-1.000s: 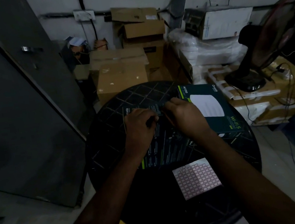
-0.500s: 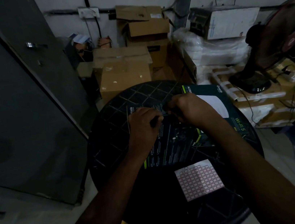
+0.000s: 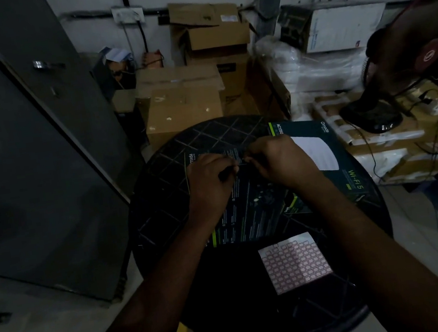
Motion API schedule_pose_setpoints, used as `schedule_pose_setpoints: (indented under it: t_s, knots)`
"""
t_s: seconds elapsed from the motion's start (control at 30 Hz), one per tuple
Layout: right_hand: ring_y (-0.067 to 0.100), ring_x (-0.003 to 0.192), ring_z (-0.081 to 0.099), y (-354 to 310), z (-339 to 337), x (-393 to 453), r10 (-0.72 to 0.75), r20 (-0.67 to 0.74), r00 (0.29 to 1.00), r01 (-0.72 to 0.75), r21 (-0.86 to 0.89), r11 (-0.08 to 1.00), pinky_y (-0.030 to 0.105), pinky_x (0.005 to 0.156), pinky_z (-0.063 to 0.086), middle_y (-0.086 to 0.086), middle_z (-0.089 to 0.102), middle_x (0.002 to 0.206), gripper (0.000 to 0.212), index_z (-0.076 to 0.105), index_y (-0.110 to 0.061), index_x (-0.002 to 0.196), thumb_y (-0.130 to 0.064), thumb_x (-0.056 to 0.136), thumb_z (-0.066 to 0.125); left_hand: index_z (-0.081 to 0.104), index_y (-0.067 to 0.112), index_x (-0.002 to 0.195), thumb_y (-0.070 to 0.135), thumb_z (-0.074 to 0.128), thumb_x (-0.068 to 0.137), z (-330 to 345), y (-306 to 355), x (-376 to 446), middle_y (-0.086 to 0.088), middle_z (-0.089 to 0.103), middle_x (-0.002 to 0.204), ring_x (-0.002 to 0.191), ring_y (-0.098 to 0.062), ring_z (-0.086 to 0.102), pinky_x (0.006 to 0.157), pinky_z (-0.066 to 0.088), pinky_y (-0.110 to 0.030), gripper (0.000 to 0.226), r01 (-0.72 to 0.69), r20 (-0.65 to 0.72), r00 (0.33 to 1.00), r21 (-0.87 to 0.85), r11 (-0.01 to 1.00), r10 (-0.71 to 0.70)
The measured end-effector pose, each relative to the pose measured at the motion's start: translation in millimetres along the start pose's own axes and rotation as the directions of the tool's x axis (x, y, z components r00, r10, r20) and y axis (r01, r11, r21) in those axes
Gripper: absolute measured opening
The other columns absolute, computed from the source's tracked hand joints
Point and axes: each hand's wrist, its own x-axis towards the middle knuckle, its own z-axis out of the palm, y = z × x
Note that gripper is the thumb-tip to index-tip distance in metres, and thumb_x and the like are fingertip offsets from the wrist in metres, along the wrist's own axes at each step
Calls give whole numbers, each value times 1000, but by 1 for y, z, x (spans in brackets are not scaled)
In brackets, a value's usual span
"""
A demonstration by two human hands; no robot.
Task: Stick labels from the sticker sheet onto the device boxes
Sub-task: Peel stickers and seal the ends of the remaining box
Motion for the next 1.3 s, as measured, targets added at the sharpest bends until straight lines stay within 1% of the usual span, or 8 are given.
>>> schedule_pose_setpoints:
  t_s: [0.17,0.27,0.37,0.57,0.83,0.93,1.17,1.3]
  knots:
    - [32,72,65,0,3,1,-6,30,1000,7,-39,999,34,62,51,13,67,82,5,72,-8,83,-9,85,67,79,15,84,7,79,75,0,0,1,1,74,87,84,-6,58,83,33,-3,13,6,-14,1000,-8,1000,-6]
    - [36,74,64,-1,1,5,-12,77,997,16,-61,998,42,64,54,15,66,84,15,71,-6,84,-14,86,58,79,18,85,8,78,76,2,-2,2,4,74,89,86,-7,60,81,45,-23,13,9,0,1000,-5,1000,-9]
    - [34,74,65,-2,-1,8,-30,123,992,36,-46,998,39,64,53,15,66,84,28,72,-6,86,-23,85,50,79,16,85,6,77,75,1,-2,2,3,74,88,86,-4,58,81,39,-10,14,-2,-2,1000,-13,1000,2]
    - [33,81,65,10,-9,-4,-66,181,981,76,-50,996,22,69,34,16,65,92,28,76,-6,101,-6,74,78,79,13,84,8,78,77,1,-3,4,2,74,86,82,0,56,79,33,-3,8,-5,-14,1000,-29,1000,4]
    - [5,85,66,13,3,-7,193,-45,980,-161,388,907,14,78,50,0,75,96,14,78,-17,100,-13,92,67,79,17,87,14,78,81,4,-8,3,5,73,88,84,-3,58,80,39,-12,7,-17,-20,1000,-25,1000,17]
    - [10,80,65,10,11,-5,175,-73,982,-140,343,929,25,73,50,-3,71,87,11,75,-17,88,-13,89,66,78,18,88,15,77,81,4,-8,2,6,74,89,85,-6,60,80,43,-22,7,-31,-23,999,-12,999,31]
    - [22,84,57,12,36,-20,46,-222,974,-10,162,987,30,76,42,4,65,88,8,74,-11,90,-18,91,69,78,15,86,13,78,80,1,-3,0,3,74,88,85,-5,56,85,28,-2,6,-53,-37,998,24,998,54]
    - [27,90,56,10,47,-30,6,-322,947,6,37,999,38,77,38,2,68,95,15,75,-13,95,-26,94,67,77,19,87,16,77,81,1,-3,-3,6,73,89,85,-9,59,79,36,-19,6,-51,-30,998,38,998,52]
